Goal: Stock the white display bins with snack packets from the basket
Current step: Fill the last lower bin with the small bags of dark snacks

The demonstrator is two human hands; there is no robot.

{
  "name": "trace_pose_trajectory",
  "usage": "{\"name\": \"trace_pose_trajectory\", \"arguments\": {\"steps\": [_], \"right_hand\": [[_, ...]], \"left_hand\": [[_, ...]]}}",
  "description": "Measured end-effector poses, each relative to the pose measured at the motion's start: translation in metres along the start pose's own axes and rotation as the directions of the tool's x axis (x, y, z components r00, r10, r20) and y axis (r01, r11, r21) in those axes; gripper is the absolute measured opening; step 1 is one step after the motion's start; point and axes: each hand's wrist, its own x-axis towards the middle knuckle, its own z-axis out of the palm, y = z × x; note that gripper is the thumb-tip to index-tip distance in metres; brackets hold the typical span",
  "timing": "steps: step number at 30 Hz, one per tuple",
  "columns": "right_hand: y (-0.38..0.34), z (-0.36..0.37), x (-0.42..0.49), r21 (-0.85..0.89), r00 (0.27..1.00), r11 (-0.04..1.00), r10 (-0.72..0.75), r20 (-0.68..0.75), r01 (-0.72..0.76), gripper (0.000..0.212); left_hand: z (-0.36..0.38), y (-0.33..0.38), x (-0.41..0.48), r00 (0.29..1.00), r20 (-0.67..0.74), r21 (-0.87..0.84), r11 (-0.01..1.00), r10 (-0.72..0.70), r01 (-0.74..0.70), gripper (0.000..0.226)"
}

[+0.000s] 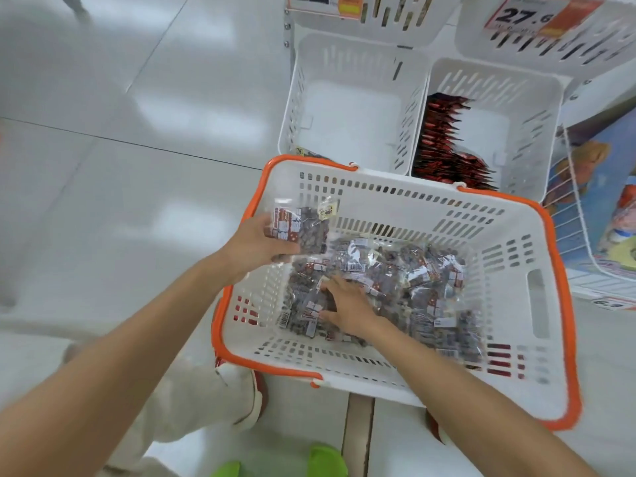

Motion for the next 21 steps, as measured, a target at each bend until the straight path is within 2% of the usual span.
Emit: {"name": "trace_pose_trajectory", "arguments": {"steps": [3, 5, 8, 9, 11, 12, 14, 16, 18, 21], "right_hand": [[-0.002, -0.006, 0.002, 0.140, 0.982, 0.973, 0.189, -0.012, -0.186, 0.093], [-0.001, -0.015, -0.001, 0.140, 0.977, 0.968, 0.203, 0.060, -0.209, 0.085], [0.011, -0.036, -0.010, 0.330, 0.977, 0.924, 0.151, 0.152, -0.194, 0.070], [0.012, -0.051, -0.018, 0.388, 0.984, 0.906, 0.133, 0.120, -0.170, 0.070], [0.020, -0.087, -0.030, 0.465, 0.993, 0.878, 0.116, 0.023, -0.113, 0.084], [0.021, -0.109, -0.039, 0.509, 0.993, 0.857, 0.111, -0.025, -0.083, 0.079], [0.020, -0.151, -0.063, 0.643, 0.992, 0.766, 0.067, -0.105, 0.016, 0.045], [0.013, -0.184, -0.088, 0.708, 0.986, 0.696, -0.003, -0.164, 0.120, 0.036], [0.005, -0.198, -0.103, 0.737, 0.977, 0.649, -0.043, -0.209, 0.186, 0.035], [-0.007, -0.197, -0.105, 0.749, 0.970, 0.627, -0.043, -0.241, 0.214, 0.030]], "left_hand": [[0.005, -0.001, 0.000, 1.000, 0.001, -0.036, 0.999, -0.015, 0.015, 0.041], [0.009, -0.001, -0.001, 0.999, 0.027, -0.083, 0.996, -0.028, 0.030, 0.036], [0.013, -0.002, 0.001, 0.998, 0.026, -0.155, 0.986, -0.058, 0.061, 0.027], [0.015, 0.000, 0.000, 0.998, 0.014, -0.179, 0.981, -0.069, 0.070, 0.023], [0.017, 0.003, 0.000, 0.998, -0.014, -0.205, 0.977, -0.056, 0.052, 0.019], [0.018, 0.004, 0.002, 0.999, -0.028, -0.198, 0.980, -0.037, 0.031, 0.018], [0.019, 0.008, 0.003, 0.999, -0.031, -0.198, 0.980, -0.017, 0.011, 0.029], [0.021, 0.012, 0.004, 1.000, -0.004, -0.237, 0.971, -0.029, 0.028, 0.044], [0.026, 0.017, 0.003, 0.998, 0.050, -0.283, 0.958, -0.041, 0.053, 0.050], [0.039, 0.027, -0.005, 0.971, 0.239, -0.369, 0.923, -0.016, 0.106, 0.055]]}}
